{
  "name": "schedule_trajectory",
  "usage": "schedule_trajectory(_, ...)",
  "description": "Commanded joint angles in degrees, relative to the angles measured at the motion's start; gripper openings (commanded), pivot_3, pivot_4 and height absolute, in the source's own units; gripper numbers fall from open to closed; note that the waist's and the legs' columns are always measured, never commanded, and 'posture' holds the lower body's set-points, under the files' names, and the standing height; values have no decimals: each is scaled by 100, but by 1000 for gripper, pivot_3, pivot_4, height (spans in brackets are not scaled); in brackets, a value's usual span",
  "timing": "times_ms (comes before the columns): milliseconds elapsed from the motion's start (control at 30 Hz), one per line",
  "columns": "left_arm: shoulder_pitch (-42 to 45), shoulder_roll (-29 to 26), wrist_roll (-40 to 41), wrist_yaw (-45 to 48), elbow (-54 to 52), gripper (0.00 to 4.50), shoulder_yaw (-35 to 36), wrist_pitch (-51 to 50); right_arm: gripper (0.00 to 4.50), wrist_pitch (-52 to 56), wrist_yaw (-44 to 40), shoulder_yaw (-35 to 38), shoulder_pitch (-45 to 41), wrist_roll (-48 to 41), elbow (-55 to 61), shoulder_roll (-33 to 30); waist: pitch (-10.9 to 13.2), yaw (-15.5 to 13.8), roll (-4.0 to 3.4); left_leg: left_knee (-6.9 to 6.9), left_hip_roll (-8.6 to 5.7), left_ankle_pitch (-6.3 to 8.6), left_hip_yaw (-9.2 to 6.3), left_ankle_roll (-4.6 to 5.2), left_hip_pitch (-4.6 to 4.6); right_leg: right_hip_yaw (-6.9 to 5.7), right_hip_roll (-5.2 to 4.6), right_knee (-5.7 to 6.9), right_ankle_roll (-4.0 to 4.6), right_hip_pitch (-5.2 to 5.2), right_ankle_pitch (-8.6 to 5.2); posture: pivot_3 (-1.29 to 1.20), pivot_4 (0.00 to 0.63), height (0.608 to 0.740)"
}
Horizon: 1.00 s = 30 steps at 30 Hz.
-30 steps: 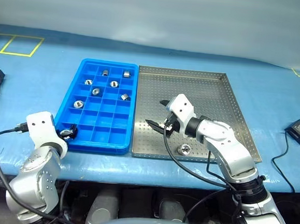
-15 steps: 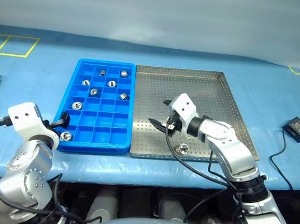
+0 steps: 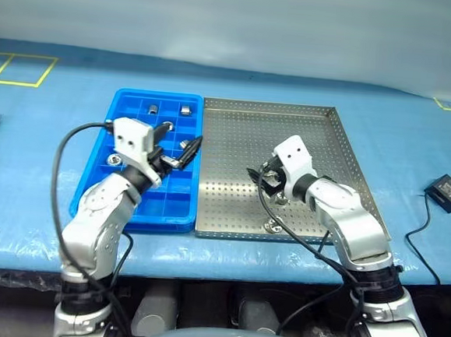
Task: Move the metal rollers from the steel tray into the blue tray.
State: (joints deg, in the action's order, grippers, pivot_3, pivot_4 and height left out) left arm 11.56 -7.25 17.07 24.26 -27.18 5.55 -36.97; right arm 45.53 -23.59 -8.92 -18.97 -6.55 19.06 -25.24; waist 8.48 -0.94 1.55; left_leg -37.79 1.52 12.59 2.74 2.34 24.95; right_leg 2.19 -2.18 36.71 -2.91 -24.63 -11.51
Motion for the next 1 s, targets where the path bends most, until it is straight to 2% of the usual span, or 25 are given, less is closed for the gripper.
schedule_trajectory(33, 432, -71, 110, 351, 503, 4380, -504, 188, 4500, 282, 171, 295, 135, 93, 699, -158, 1, 39, -1, -2, 1, 2, 2, 3, 3, 1, 3, -3, -1, 0, 0, -49, 150, 740)
schedule_trajectory(133, 940, -121, -131, 546, 1319, 4380, -944, 403, 4500, 489, 195, 384, 395, 68, 1223, -267, 1, 82, -2, -7, -4, 4, 0, 7, 4, 0, 3, -5, -9, 4, -2, -99, 150, 740)
schedule_trajectory(267, 1515, -188, -446, 733, 2445, 4380, -1358, 843, 4500, 469, -10, 476, 815, -253, 1930, -232, 0, 304, -4, -10, -3, 4, 3, 8, -2, 9, 7, -4, -13, 8, -2, -196, 150, 740)
schedule_trajectory(600, 2697, 271, -1009, 330, 4939, 4380, -1464, 1783, 4500, 399, 312, 857, 1817, -338, 2858, -66, -1, 919, -4, -11, -3, 5, 6, 10, -3, 29, 12, 2, -49, 6, -15, -366, 150, 740)
schedule_trajectory(800, 2881, 470, -1134, 325, 5651, 4380, -1521, 2014, 4500, 381, 460, 864, 1999, -338, 3051, 47, -1, 1397, -5, -11, -5, 6, 2, 10, -6, 35, 12, 6, -60, 9, -17, -400, 150, 740)
schedule_trajectory(1000, 2919, 488, -1436, -119, 5973, 4380, -1471, 2006, 4500, 375, 510, 922, 2004, -352, 3070, 60, -1, 1832, -5, -9, -5, 5, 1, 10, -18, 41, 14, 11, -66, 16, -18, -397, 150, 740)
